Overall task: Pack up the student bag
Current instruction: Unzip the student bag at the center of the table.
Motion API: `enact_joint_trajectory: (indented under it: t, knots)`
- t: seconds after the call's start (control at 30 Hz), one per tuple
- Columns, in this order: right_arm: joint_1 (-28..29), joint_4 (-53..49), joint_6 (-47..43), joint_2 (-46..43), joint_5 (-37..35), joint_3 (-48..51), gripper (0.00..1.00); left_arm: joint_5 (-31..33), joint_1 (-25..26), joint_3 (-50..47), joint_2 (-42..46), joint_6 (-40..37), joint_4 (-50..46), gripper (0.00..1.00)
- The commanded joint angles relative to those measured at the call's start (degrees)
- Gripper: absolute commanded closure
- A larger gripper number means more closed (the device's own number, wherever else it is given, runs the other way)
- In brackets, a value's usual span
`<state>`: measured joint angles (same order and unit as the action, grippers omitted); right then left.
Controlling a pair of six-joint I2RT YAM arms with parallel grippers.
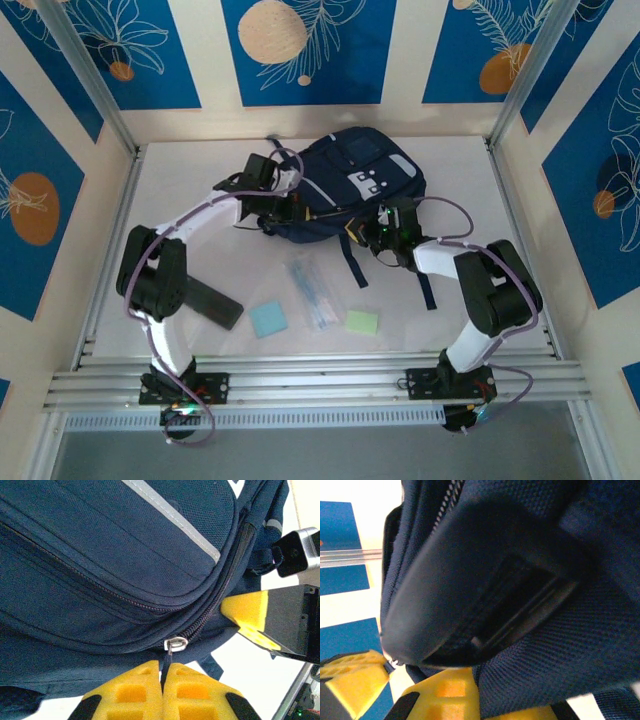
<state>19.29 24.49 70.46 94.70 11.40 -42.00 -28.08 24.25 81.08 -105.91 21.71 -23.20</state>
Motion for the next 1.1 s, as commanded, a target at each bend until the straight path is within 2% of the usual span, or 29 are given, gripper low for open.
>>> enact_joint_trajectory:
  t: [0.0,0.07,0.2,0.27,0.4,0.57,0.77,0.83,0.9,0.97,1.0,1.07]
  knots:
    - [-4.15,-6.71,-4.67,-2.90,-3.39,0.46,1.00,12.82,-6.79,1.01,1.61,-3.67,-1.74,1.00]
    - [-4.90,-7.79,-5.52,-3.34,-3.43,0.41,1.00,12.16,-6.85,1.80,1.78,-3.79,-1.85,1.00]
    - [-5.59,-9.20,-6.78,-3.50,-3.43,-0.08,1.00,1.79,-5.54,0.65,2.59,0.81,1.14,1.00]
    - [-5.54,-8.51,-7.00,-2.94,-2.76,-0.58,1.00,-0.27,-3.04,-0.46,2.88,2.44,1.87,1.00]
    - [-4.47,-7.24,-6.09,-1.56,-1.73,-1.50,1.00,-6.19,0.74,-6.97,1.45,12.21,12.81,1.00]
    - [-4.16,-5.70,-4.03,-1.51,-2.11,-0.33,1.00,0.17,0.80,-14.66,-0.19,18.69,22.62,1.00]
    - [-5.16,-6.08,-4.00,-3.02,-2.62,1.10,1.00,21.17,0.22,-19.75,4.50,10.25,22.72,1.00]
    - [-5.59,-6.38,-4.27,-3.60,-1.73,1.04,1.00,24.77,-0.25,-20.14,6.68,7.25,23.19,1.00]
    - [-5.91,-7.62,-4.36,-4.84,-0.39,0.55,1.00,24.38,0.00,-18.63,8.46,4.42,22.38,1.00]
    - [-5.78,-10.04,-4.51,-6.64,0.17,-0.28,0.87,20.72,0.72,-16.69,9.20,3.50,21.54,1.00]
    - [-5.47,-11.64,-4.75,-7.71,0.55,-1.00,0.77,18.89,1.32,-15.36,9.29,3.45,20.69,1.00]
    - [-5.02,-13.44,-5.10,-9.22,0.97,-2.11,0.66,17.47,3.17,-13.06,9.57,2.63,17.99,1.00]
